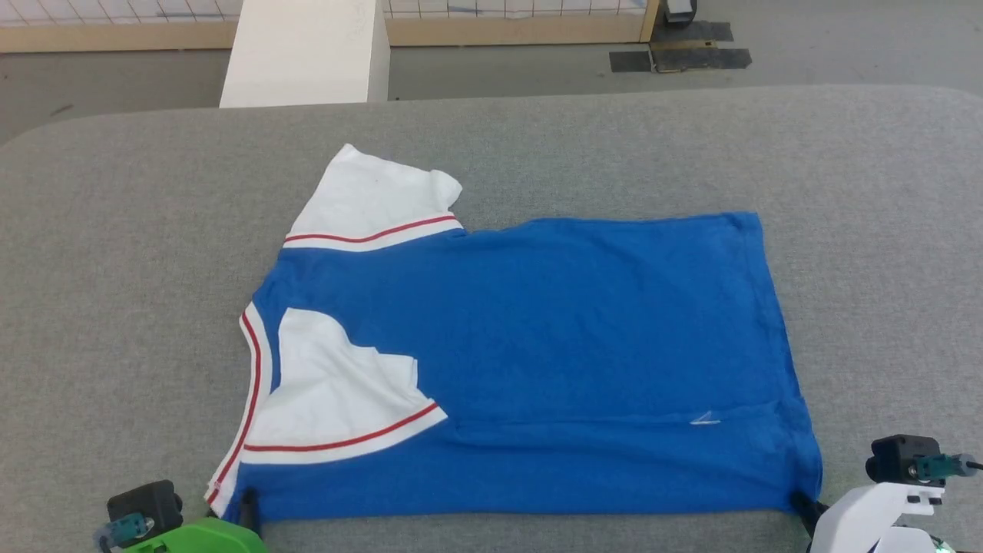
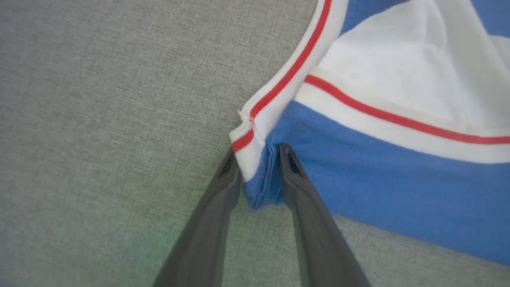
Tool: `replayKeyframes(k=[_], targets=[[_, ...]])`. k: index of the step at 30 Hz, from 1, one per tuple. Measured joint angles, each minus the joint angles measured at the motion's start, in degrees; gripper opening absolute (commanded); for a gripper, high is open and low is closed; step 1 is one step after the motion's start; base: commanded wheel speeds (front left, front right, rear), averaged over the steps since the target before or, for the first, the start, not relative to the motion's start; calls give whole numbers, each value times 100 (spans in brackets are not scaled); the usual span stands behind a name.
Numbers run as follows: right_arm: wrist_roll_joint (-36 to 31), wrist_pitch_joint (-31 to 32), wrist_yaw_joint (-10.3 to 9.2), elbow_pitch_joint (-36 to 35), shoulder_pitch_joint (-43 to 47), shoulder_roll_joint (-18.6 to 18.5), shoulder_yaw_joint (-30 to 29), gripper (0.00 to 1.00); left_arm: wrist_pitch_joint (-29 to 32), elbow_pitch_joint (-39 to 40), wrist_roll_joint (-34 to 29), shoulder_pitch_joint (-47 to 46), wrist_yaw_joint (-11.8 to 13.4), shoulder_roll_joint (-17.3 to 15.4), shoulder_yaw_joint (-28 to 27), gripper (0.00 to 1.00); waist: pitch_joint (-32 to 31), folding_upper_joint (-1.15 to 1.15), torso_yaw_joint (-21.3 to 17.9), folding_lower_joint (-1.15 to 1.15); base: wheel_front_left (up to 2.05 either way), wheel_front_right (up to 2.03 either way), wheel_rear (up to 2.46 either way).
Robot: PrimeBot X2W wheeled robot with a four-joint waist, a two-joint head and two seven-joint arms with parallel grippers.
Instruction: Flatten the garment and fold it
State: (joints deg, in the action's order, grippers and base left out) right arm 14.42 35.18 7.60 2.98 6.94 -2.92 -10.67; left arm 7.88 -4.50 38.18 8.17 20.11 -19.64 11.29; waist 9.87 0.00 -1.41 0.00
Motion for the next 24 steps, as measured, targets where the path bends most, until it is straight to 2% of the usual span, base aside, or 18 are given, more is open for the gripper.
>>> replayKeyframes(k=[1, 7, 13, 15, 18, 24], targets=[[23, -65, 0, -3, 1, 0, 0, 100, -52, -12, 0, -1, -40, -1, -11, 100, -19, 0, -5, 0, 0, 0, 0], [20, -864, -2, -436, 14, 2, 93, 100, -478, 222, -76, -36, -208, -75, -78, 100, -115, 0, -32, 0, 0, 0, 0], [-186, -1986, -2, -942, -12, 5, 414, 100, -959, 513, -606, -750, -465, -522, -45, 100, 2, 0, -52, 0, 0, 0, 0], [-334, -2377, -2, -1029, -103, 0, 546, 100, -1056, 516, -853, -1201, -630, -689, 63, 100, 85, 0, -67, 0, 0, 0, 0], [-365, -2942, -2, -1088, -316, -48, 716, 100, -1065, 444, -1035, -1978, -876, -768, 245, 100, 247, 0, -88, 0, 0, 0, 0], [-380, -3684, -2, -1032, -698, -204, 914, 100, -528, -136, -1172, -3686, -1429, -784, 594, 100, 698, 0, -153, 0, 0, 0, 0]])
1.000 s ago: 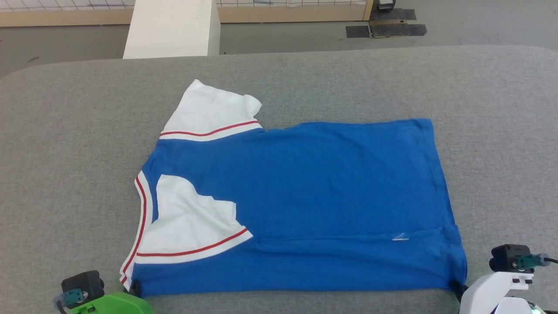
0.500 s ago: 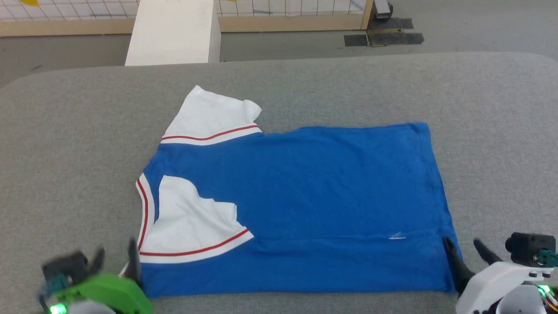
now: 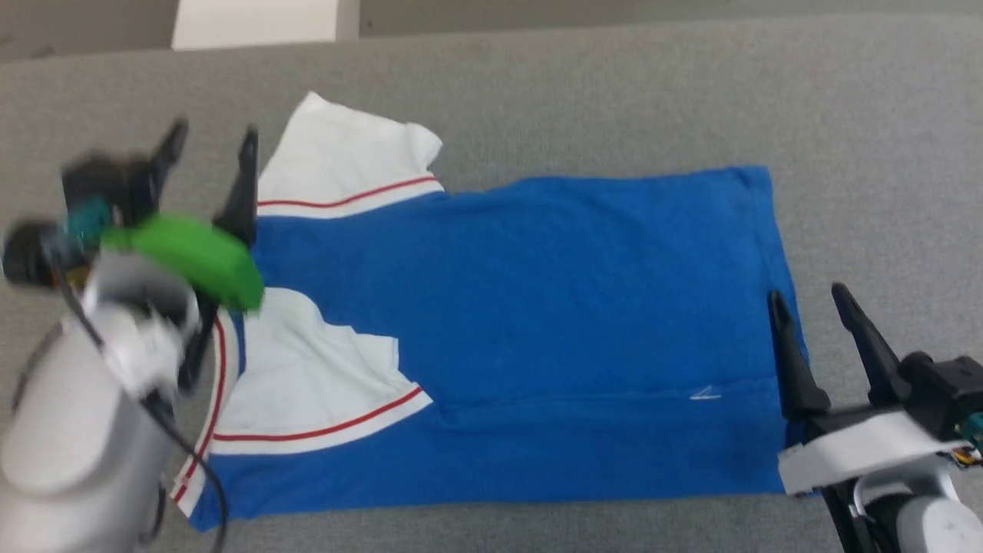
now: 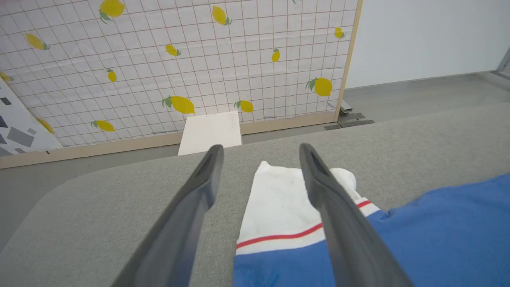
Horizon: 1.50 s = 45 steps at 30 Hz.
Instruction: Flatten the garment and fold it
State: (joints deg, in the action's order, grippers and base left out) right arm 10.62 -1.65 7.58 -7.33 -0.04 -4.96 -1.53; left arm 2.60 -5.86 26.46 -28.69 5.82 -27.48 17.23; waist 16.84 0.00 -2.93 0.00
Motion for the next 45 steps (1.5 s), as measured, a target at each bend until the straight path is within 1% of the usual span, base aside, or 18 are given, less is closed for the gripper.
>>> replayKeyframes(k=[2, 4, 7, 9, 10, 13, 18, 21, 24, 28, 29, 30, 31, 36, 40, 43, 45], targets=[[1, -102, 0, 30, -160, -7, 60, 100, 344, -287, 98, -605, -242, -12, 47, 100, 175, 0, -47, 0, 0, 0, 0], [16, -158, 0, 55, -291, -18, 113, 100, 735, -593, 216, -1153, -403, -19, 55, 100, 338, 0, -100, 0, 0, 0, 0], [45, -280, 0, 75, -465, -41, 196, 100, 1469, -1062, 439, -1872, -557, -33, 105, 100, 589, 0, -200, 0, 0, 0, 0], [54, -361, 0, 74, -580, -46, 235, 100, 2011, -1335, 485, -2290, -584, -48, 185, 100, 769, 0, -281, 0, 0, 0, 0], [56, -422, 0, 67, -673, -46, 283, 100, 2388, -1539, 548, -2636, -535, -47, 166, 100, 927, 0, -358, 0, 0, 0, 0], [86, -491, 0, 60, -821, -38, 370, 100, 3021, -1802, 575, -3038, -346, -87, 169, 100, 1152, 0, -494, 0, 0, 0, 0], [116, -603, 0, 42, -988, -19, 502, 100, 3880, -2046, 591, -3299, 165, -187, 130, 100, 1471, 0, -771, 0, 0, 0, 0], [156, -660, 0, 46, -1023, -2, 534, 100, 4207, -2084, 630, -3295, 414, -233, 74, 100, 1637, 0, -916, 0, 0, 0, 0], [159, -694, 0, 59, -1054, 5, 547, 100, 4379, -2070, 632, -3251, 612, -327, 30, 100, 1785, 0, -1040, -1, 0, 0, 0], [159, -726, 0, 75, -1054, 14, 552, 100, 4554, -1890, 613, -3237, 787, -515, 24, 100, 1939, 0, -1166, 0, 0, 0, 0], [159, -728, 0, 76, -1054, 20, 552, 100, 4612, -1853, 604, -3233, 797, -546, 27, 100, 1963, 0, -1183, 0, 0, 0, 0], [158, -728, 0, 77, -1054, 24, 552, 100, 4697, -1791, 604, -3222, 835, -579, 22, 78, 1986, 0, -1204, 0, 0, 0, 0], [158, -728, 0, 78, -1054, 26, 552, 100, 4764, -1727, 605, -3218, 838, -614, 22, 0, 2003, 0, -1217, 0, 0, 0, 0], [134, -717, 0, 43, -1179, -21, 579, 100, 4908, -1471, 679, -3080, 837, -673, 8, 0, 2001, 0, -1185, 0, 0, 0, 0], [71, -519, 0, -18, -1734, -178, 568, 100, 4890, -1367, 742, -2981, 832, -676, -7, 0, 1977, 0, -1143, 0, 0, 0, 0], [77, 66, 0, 66, -2237, -176, 541, 100, 4859, -1333, 750, -2973, 783, -671, 4, 0, 1969, 0, -1110, 0, 0, 0, 0], [155, 695, 0, 252, -2615, -133, 508, 100, 4798, -1302, 758, -2975, 776, -664, 8, 0, 1971, 0, -1089, 0, 0, 0, 0]])
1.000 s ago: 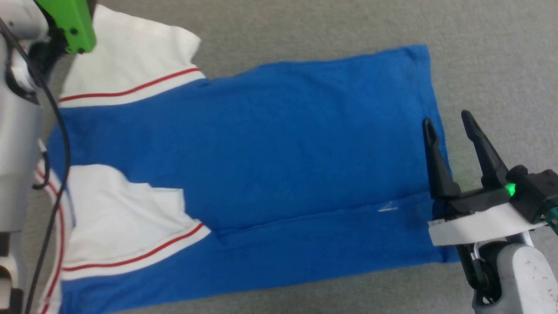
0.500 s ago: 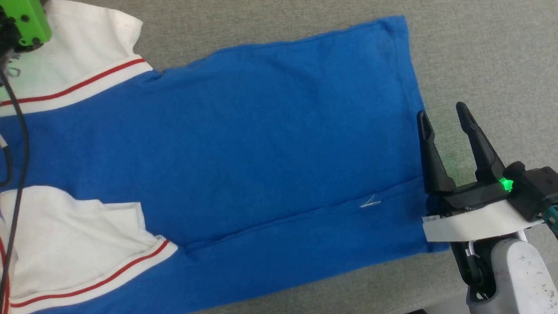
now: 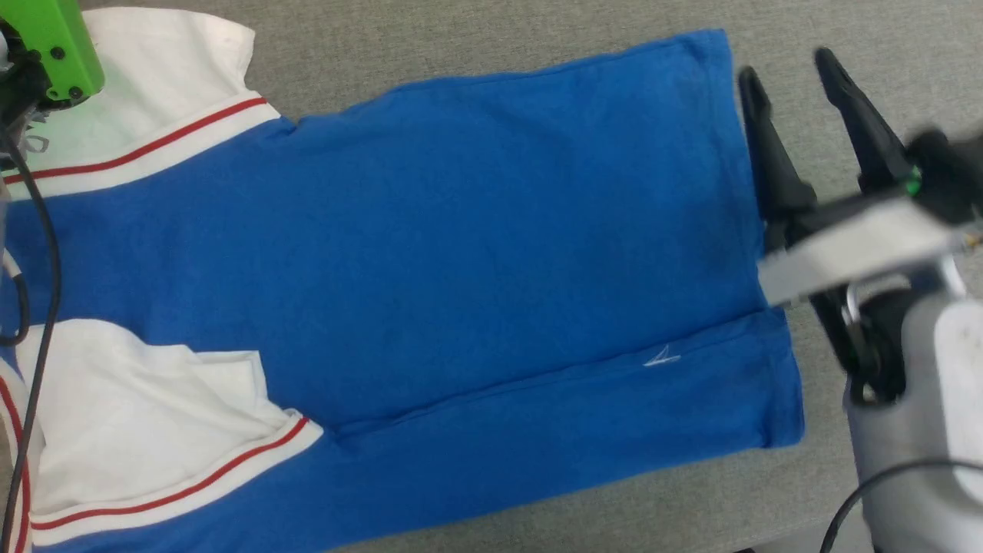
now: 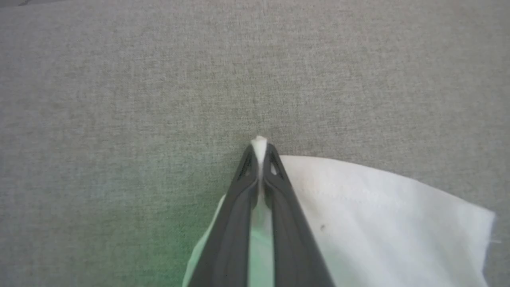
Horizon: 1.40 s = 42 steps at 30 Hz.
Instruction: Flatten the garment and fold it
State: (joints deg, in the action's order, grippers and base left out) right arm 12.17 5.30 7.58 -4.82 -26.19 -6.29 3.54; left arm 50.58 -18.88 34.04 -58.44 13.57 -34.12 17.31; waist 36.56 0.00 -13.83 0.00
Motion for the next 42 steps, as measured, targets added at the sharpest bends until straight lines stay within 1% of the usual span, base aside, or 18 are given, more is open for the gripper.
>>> replayKeyframes(k=[3, 8, 9, 12, 15, 16, 17, 19, 20, 21, 25, 28, 30, 31, 33, 36, 39, 42], targets=[[78, 1072, 0, 359, -490, 55, -135, 100, -63, 27, 0, -12, -51, 22, 36, 0, 15, 0, 49, 0, 0, 0, 0], [45, 2521, 0, 793, -1139, 74, -271, 100, -159, 27, 0, -65, -148, 97, 101, 0, 75, 0, 161, 0, 0, 0, 0], [38, 3041, 0, 1002, -1385, 51, -264, 100, -168, 29, 1, -92, -193, 108, 133, 0, 114, 0, 197, 0, 0, 0, 0], [34, 3538, 0, 1261, -1679, 29, -311, 100, -210, 30, 12, -140, -199, 133, 145, 0, 163, 0, 241, 0, 0, 0, 0], [-70, 3775, 0, 1421, -1942, 2, -232, 100, -230, 25, 35, -157, -212, 169, 144, 0, 193, 0, 285, 0, 0, 0, 0], [-71, 3843, 0, 1478, -1997, 0, -208, 91, -237, 25, 35, -164, -227, 172, 149, 0, 197, 0, 297, 0, 0, 0, 0], [-91, 3916, 0, 1539, -2045, -9, -186, 73, -263, 22, 35, -166, -243, 177, 154, 0, 199, 0, 310, 0, 0, 0, 0], [-109, 4040, 0, 1636, -2136, -13, -176, 24, -309, 9, 41, -166, -257, 196, 160, 0, 196, 0, 331, 0, 0, 0, 0], [-103, 4076, 0, 1673, -2169, -11, -176, 5, -341, 0, 44, -164, -278, 199, 163, 0, 193, 0, 340, 0, 0, 0, 0], [-103, 4113, 0, 1708, -2205, -11, -174, 0, -396, -16, 56, -162, -299, 210, 159, 0, 185, 0, 350, 0, 0, 0, 0], [-66, 4157, 0, 1805, -2213, -26, -164, 0, -873, -83, 207, -34, -439, 336, 69, 0, 98, 0, 396, 0, 0, 0, 0], [-48, 3932, 0, 1792, -2047, -91, -149, 0, -1501, -60, 244, 289, -681, 386, 47, 0, -47, 0, 435, 0, 0, 0, 0], [-35, 3690, 0, 1748, -1810, -154, -136, 0, -2115, 7, 244, 590, -813, 436, 4, 0, -183, 0, 470, 0, 0, 0, 0], [7, 3309, 0, 1611, -1437, -238, -127, 0, -3023, 196, 225, 1017, -990, 486, -80, 0, -416, 0, 528, 0, 0, 0, 0], [30, 3075, 0, 1508, -1194, -275, -131, 0, -3488, 344, 221, 1337, -1035, 491, -166, 0, -580, 0, 568, 0, 0, 0, 0], [69, 2729, 0, 1338, -800, -325, -167, 0, -4049, 697, 209, 1952, -1034, 498, -279, 0, -853, 0, 633, 0, 0, 0, 0], [102, 2439, 0, 1167, -377, -369, -205, 0, -4458, 1174, 222, 2708, -890, 510, -432, 0, -1155, 0, 709, 0, 0, 0, 0], [111, 2261, 0, 1056, -29, -383, -240, 0, -4648, 1533, 304, 3373, -742, 524, -570, 0, -1410, 0, 779, 0, 0, 0, 0]])
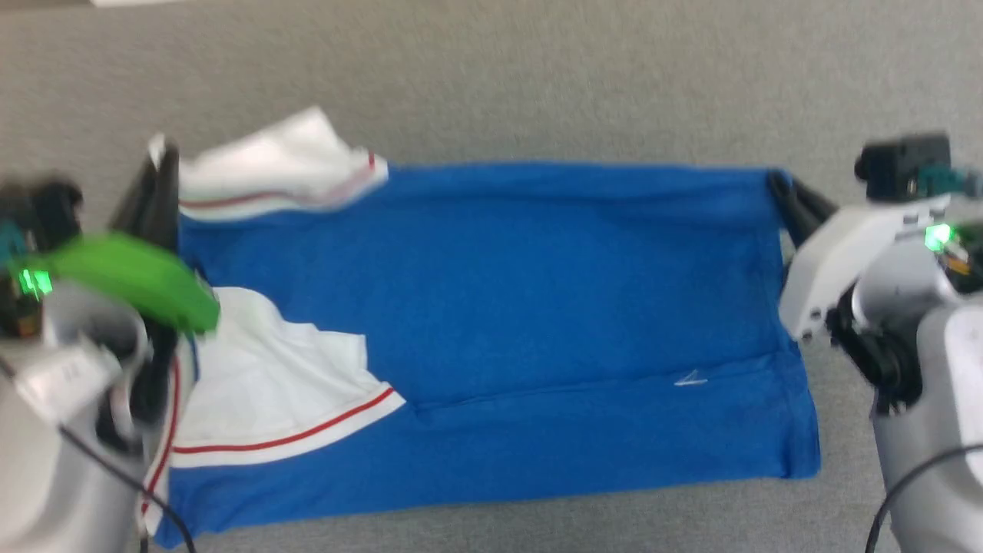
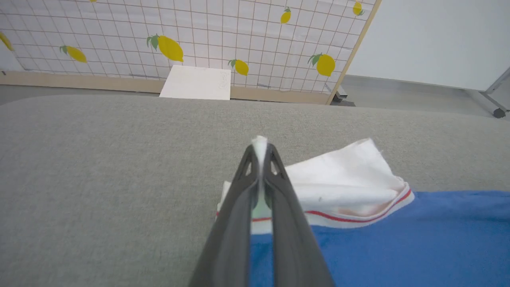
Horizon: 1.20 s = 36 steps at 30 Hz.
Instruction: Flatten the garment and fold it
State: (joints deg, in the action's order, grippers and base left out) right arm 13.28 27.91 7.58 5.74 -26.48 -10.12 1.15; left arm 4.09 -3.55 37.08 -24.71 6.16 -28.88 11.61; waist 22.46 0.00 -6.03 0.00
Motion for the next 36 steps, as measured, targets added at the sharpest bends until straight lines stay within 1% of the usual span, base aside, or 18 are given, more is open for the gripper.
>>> replayKeyframes(k=[4, 6, 12, 17, 19, 23, 24, 25, 26, 27, 30, 32, 34, 35, 36], targets=[[62, -105, 0, -79, 492, -22, -23, 0, -74, 412, 165, 951, 186, 71, -101, 0, -342, 0, 110, 0, 0, 0, 0], [86, -122, 0, -76, 740, -26, -65, 0, -100, 569, 307, 1404, 299, 170, -153, 0, -504, 0, 167, 0, 0, 0, 0], [99, 89, 0, 47, 1380, -93, -104, 0, -98, 743, 620, 2491, 428, 407, -133, 0, -854, 0, 336, 0, 0, 0, 0], [31, 299, 0, 234, 1641, -199, -48, 0, -67, 593, 815, 2948, 432, 583, 7, 0, -974, 0, 450, 0, 0, 0, 0], [-13, 436, 0, 476, 1751, -214, 32, 0, -65, 272, 847, 3031, 363, 681, 134, 0, -994, 0, 517, 0, 0, 0, 0], [-22, 461, 0, 599, 1759, -189, 24, 0, -88, -26, 883, 3011, 225, 751, 227, 0, -1018, 0, 553, 0, 0, 0, 0], [-22, 460, 0, 613, 1764, -164, -2, 17, -91, -97, 911, 2998, 193, 766, 235, 0, -1036, 0, 557, 0, 0, 0, 0], [-21, 458, 0, 615, 1779, -149, -12, 87, -93, -148, 937, 2990, 169, 781, 240, 30, -1054, 0, 558, 0, 0, 0, 0], [-11, 447, 0, 613, 1809, -121, -53, 87, -123, -196, 959, 2986, 127, 810, 241, 44, -1078, 0, 560, 0, 0, 0, 0], [-1, 413, 0, 593, 1853, -78, -105, 100, -158, -249, 973, 2984, 92, 833, 245, 100, -1105, 0, 561, 0, 0, 0, 0], [59, 301, 0, 444, 2088, 86, -277, 100, -307, -335, 947, 2982, 42, 861, 297, 100, -1192, 0, 572, 0, 0, 0, 0], [90, 232, 0, 271, 2284, 203, -389, 100, -472, -353, 813, 2983, 42, 867, 335, 100, -1258, 0, 583, 0, 0, 0, 0], [96, 97, 0, 21, 2526, 343, -567, 100, -746, -335, 628, 2981, 42, 862, 361, 100, -1330, 0, 601, 0, 0, 0, 0], [103, -118, 0, -230, 2711, 468, -726, 100, -1037, -310, 409, 2931, 42, 844, 368, 100, -1386, 0, 624, 0, 0, 0, 0], [101, -263, 0, -354, 2782, 531, -804, 100, -1203, -296, 285, 2875, 44, 825, 371, 100, -1414, 0, 637, 0, 0, 0, 0]])
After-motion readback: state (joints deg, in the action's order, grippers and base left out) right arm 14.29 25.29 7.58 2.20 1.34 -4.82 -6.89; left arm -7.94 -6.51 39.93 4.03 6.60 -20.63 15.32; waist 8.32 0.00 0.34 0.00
